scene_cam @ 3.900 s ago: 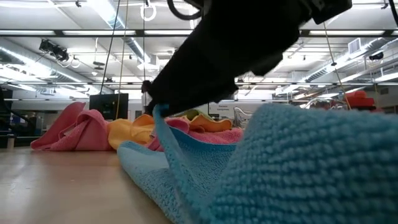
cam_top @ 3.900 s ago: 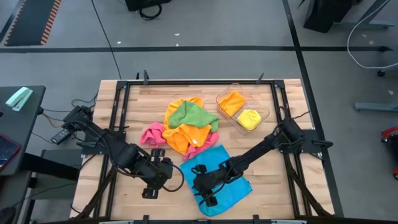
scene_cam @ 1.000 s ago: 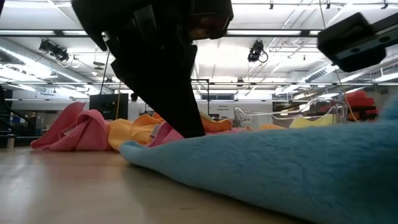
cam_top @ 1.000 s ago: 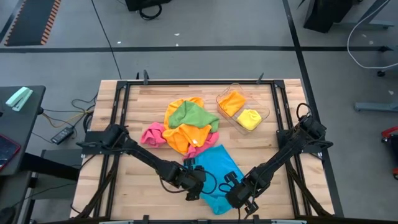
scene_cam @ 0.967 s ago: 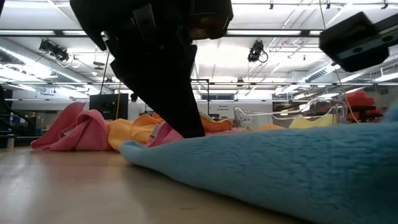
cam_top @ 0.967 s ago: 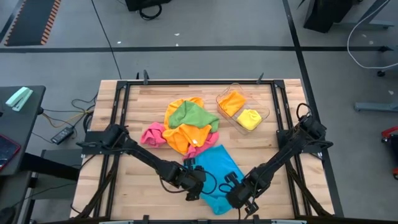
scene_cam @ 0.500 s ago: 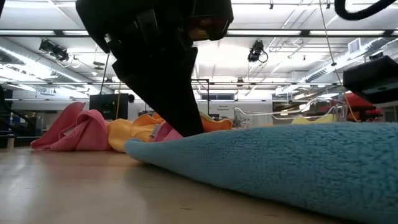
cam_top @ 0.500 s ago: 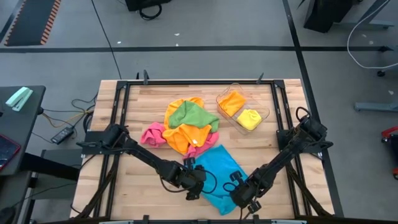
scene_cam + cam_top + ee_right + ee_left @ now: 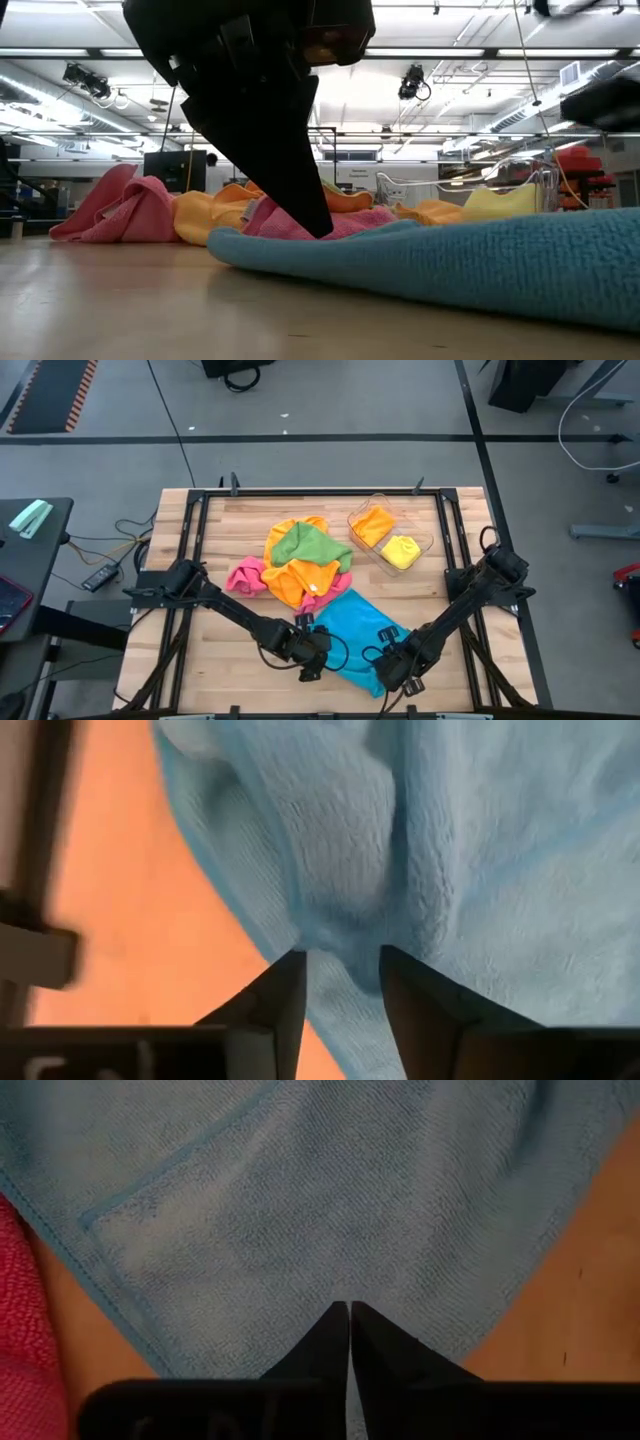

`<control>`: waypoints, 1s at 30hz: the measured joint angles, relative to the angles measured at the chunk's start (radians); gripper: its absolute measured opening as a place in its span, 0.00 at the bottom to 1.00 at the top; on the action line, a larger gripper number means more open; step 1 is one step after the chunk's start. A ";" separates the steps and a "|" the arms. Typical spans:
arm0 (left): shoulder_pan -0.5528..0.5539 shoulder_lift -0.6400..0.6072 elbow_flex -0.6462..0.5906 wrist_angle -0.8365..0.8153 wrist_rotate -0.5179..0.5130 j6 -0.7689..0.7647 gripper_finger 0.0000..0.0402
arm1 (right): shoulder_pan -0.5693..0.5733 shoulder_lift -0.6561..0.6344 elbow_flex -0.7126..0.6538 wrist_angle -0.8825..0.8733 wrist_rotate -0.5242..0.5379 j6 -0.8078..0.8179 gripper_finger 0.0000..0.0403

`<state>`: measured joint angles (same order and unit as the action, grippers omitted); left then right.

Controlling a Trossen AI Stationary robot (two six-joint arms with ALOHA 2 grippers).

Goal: Fold microfiber towels
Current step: Fold the blue towel

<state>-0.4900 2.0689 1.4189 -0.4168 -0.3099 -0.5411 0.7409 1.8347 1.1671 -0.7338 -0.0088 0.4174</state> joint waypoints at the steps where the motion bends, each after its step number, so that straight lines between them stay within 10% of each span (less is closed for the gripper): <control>1: 0.000 0.000 0.000 0.000 0.000 0.001 0.04 | 0.006 -0.009 0.006 0.003 0.012 0.007 0.34; 15: 0.000 -0.001 0.000 -0.002 0.027 0.003 0.07 | 0.071 -0.126 -0.001 0.021 0.151 0.200 0.34; 24: 0.000 -0.002 0.000 -0.006 0.028 0.003 0.03 | 0.153 -0.051 -0.003 0.403 0.135 0.295 0.34; 30: 0.000 -0.002 0.000 -0.002 0.028 0.003 0.05 | 0.147 0.018 -0.005 0.260 0.200 0.491 0.34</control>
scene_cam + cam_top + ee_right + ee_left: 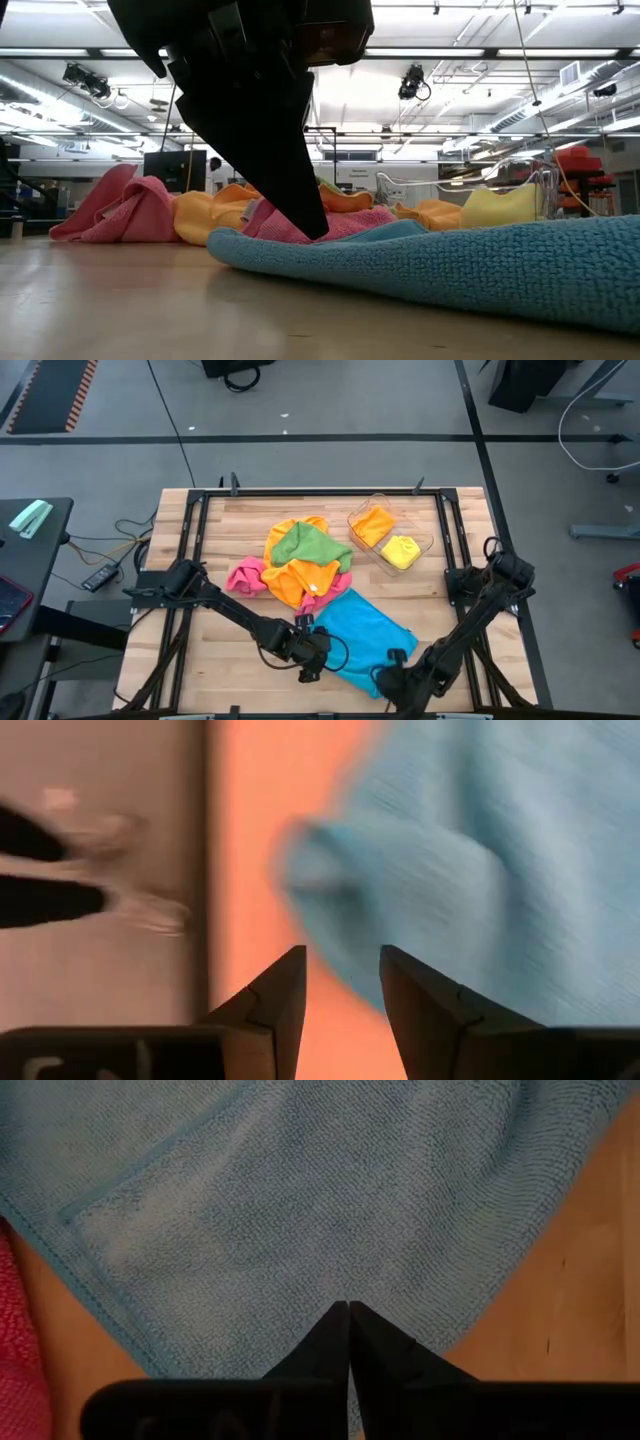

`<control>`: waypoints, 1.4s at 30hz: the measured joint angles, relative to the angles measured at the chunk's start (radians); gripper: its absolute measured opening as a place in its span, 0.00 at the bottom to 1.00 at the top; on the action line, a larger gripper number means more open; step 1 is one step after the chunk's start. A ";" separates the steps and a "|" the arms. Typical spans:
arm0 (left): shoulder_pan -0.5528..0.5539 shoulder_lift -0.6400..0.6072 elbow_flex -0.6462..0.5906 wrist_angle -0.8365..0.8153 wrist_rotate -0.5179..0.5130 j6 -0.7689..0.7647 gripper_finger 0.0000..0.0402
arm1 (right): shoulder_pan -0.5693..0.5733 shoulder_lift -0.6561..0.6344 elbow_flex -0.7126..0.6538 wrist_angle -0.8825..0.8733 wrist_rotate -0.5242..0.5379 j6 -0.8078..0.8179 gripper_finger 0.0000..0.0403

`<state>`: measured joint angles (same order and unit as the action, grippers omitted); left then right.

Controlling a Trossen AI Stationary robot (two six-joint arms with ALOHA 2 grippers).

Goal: Fold microfiber towels
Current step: Fold the blue towel

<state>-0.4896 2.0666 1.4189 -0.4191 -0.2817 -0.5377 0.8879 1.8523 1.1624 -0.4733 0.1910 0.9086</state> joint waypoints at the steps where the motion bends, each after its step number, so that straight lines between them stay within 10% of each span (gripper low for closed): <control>1: 0.000 0.000 0.000 0.000 0.000 0.000 0.05 | -0.002 0.003 -0.001 -0.041 0.018 0.031 0.34; 17: -0.001 -0.002 0.000 0.003 -0.001 -0.006 0.05 | 0.064 -0.015 0.001 -0.348 0.070 0.036 0.34; 34: -0.001 -0.002 0.000 0.003 -0.001 -0.029 0.02 | 0.051 -0.015 -0.097 -0.082 0.081 0.062 0.47; 42: -0.001 -0.002 0.000 0.003 -0.001 -0.027 0.07 | 0.042 -0.015 -0.105 -0.043 0.087 0.065 0.37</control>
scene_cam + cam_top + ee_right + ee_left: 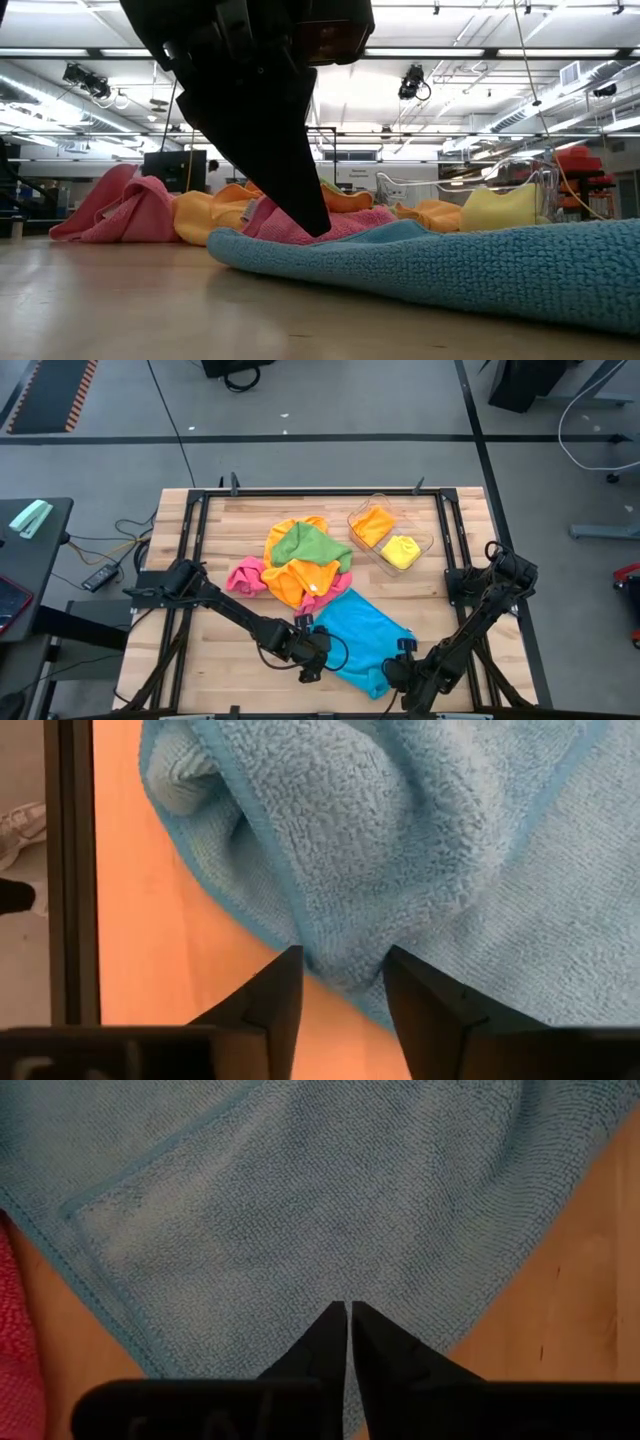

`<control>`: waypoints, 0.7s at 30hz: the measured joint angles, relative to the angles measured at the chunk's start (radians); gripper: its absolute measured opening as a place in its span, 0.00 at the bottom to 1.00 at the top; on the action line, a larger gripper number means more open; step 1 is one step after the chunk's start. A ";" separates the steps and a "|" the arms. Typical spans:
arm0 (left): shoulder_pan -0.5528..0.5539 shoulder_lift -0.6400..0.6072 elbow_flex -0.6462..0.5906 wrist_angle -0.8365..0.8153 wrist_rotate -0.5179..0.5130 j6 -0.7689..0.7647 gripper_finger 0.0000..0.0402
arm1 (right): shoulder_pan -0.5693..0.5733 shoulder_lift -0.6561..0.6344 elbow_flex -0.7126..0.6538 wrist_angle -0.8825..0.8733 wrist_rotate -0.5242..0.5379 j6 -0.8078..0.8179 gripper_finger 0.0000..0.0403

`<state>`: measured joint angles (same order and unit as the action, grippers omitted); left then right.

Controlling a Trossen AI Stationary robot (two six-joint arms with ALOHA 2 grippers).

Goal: Fold microfiber towels
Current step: Fold the blue towel

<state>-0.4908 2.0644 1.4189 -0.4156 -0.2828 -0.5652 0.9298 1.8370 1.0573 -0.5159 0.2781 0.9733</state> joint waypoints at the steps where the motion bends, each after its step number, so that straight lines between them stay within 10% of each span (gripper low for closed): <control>1: 0.000 0.000 0.000 0.000 0.000 0.000 0.07 | -0.001 0.000 0.000 0.000 -0.001 0.005 0.35; 11: 0.000 0.000 0.000 -0.001 0.000 0.001 0.02 | -0.012 0.000 0.009 -0.053 -0.036 0.007 0.04; 21: 0.000 0.000 0.000 -0.003 0.000 0.009 0.07 | -0.051 -0.049 0.031 -0.218 -0.092 -0.123 0.03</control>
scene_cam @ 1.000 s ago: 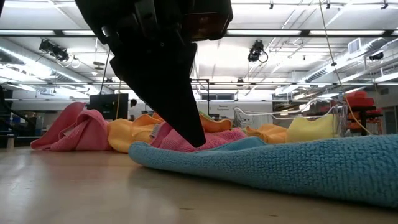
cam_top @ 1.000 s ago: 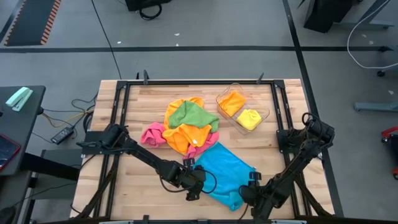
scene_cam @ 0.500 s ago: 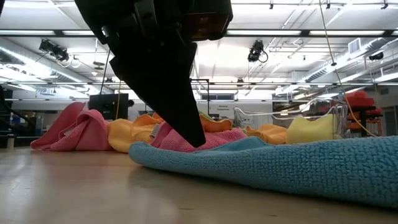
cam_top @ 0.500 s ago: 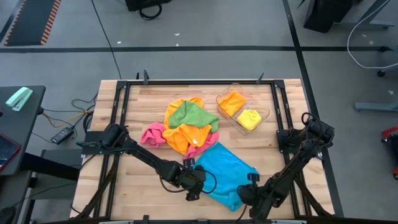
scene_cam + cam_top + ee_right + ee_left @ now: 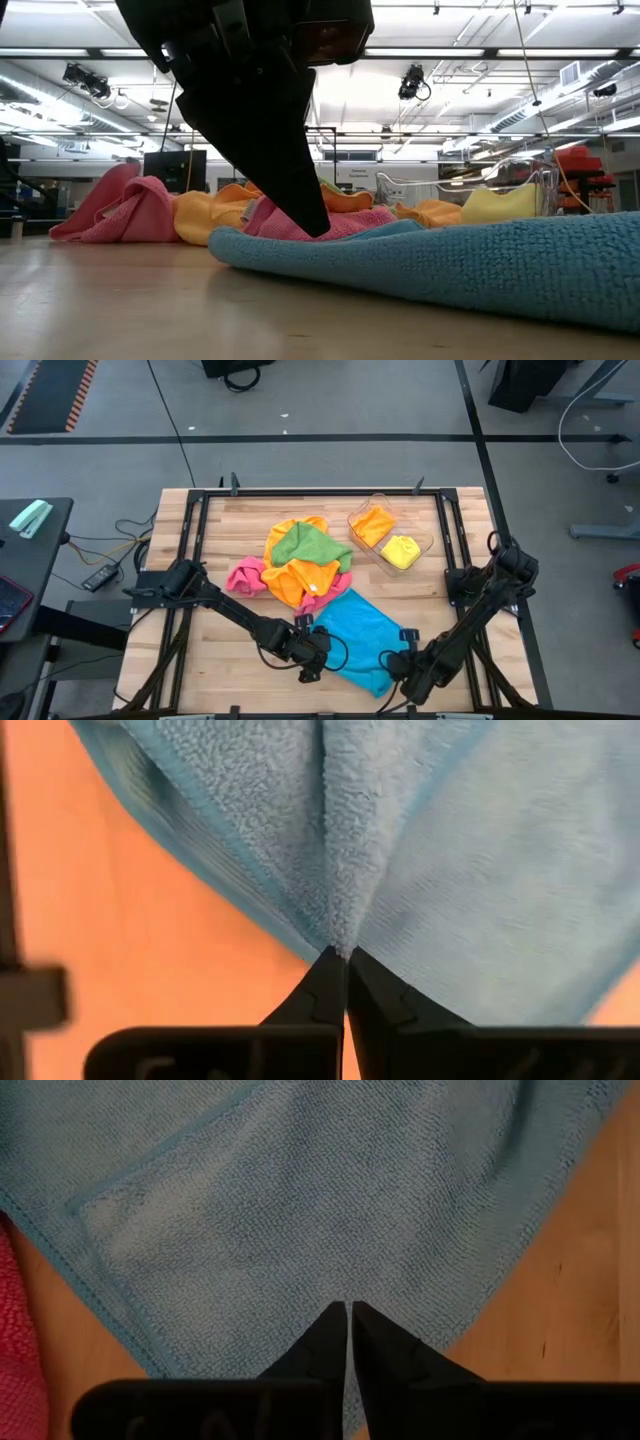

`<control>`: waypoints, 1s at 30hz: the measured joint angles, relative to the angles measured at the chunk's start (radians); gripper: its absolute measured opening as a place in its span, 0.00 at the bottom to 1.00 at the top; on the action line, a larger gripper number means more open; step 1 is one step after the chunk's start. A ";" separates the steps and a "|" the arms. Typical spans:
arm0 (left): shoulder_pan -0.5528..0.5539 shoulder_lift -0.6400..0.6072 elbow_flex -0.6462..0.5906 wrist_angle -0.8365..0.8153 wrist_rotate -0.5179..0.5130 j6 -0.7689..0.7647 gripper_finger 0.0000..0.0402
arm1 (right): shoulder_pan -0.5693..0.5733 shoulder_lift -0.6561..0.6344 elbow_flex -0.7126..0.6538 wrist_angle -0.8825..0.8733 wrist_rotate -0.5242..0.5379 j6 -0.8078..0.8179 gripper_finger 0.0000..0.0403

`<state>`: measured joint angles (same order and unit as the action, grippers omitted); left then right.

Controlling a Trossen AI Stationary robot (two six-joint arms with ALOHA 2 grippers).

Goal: Fold microfiber towels
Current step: Fold the blue towel

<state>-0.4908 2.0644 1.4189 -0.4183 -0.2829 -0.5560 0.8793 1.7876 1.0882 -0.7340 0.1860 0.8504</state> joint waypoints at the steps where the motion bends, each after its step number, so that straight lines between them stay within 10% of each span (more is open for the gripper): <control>1: 0.000 0.000 0.000 0.000 0.000 0.000 0.07 | -0.003 -0.007 0.000 -0.021 0.000 -0.023 0.03; 16: 0.000 0.000 0.000 0.002 0.000 0.001 0.07 | -0.027 -0.004 -0.083 0.070 0.000 -0.300 0.09; 30: -0.001 0.000 0.000 0.000 0.000 0.002 0.03 | -0.060 -0.031 -0.084 -0.030 -0.141 -0.133 0.42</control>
<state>-0.4918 2.0644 1.4189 -0.4183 -0.2825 -0.5544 0.8197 1.7563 1.0037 -0.7635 0.0449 0.7176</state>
